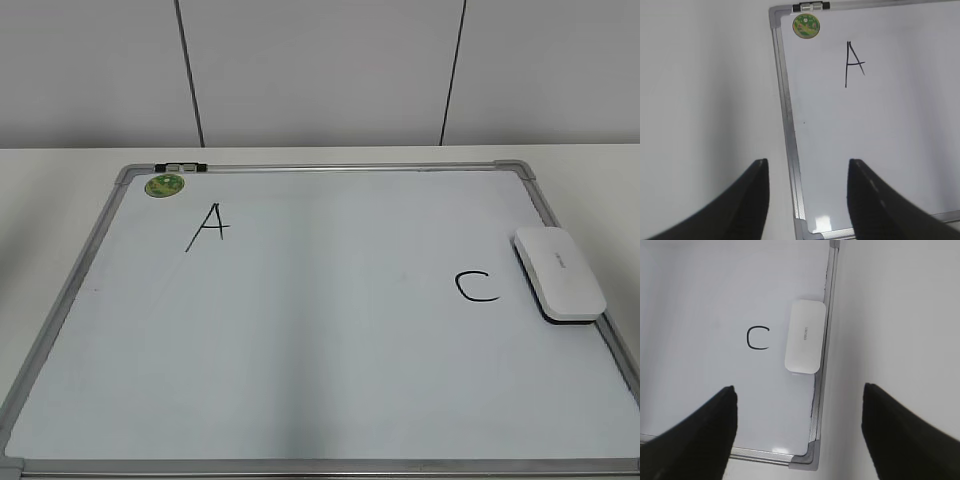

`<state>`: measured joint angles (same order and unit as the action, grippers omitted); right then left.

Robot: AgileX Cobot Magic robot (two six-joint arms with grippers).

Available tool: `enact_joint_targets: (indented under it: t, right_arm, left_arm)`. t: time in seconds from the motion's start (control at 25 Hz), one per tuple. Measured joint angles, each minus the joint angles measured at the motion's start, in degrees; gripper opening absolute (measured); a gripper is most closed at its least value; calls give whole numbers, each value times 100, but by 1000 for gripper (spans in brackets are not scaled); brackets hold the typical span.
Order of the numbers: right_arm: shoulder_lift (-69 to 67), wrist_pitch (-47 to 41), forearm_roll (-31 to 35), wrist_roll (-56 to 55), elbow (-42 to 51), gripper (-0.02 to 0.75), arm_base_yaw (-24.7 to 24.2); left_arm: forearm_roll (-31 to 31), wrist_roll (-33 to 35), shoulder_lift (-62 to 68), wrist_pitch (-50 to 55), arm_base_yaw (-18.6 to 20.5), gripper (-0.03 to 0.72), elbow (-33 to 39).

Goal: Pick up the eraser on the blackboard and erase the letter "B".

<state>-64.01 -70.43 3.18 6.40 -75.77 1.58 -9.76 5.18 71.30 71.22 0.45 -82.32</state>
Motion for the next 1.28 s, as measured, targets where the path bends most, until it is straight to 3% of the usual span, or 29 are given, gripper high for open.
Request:
enact_joint_targets:
  t: [0.2, 0.52, 1.08, 1.28]
  right_arm:
    - [596, -91, 0, 13, 0, 594, 0]
    - [1489, -186, 34, 13, 297, 594, 0]
    - [3827, -207, 280, -23, 2364, 594, 0]
    - [4566, -207, 95, -23, 2887, 593, 0]
  left_arm:
    - [-24, -92, -854, 34, 0, 365, 395]
    - [-137, -161, -2087, 90, 0, 365, 1699]
    - [-145, -174, -4046, 117, 0, 365, 3533]
    - [-89, -174, -4688, 130, 0, 365, 3999]
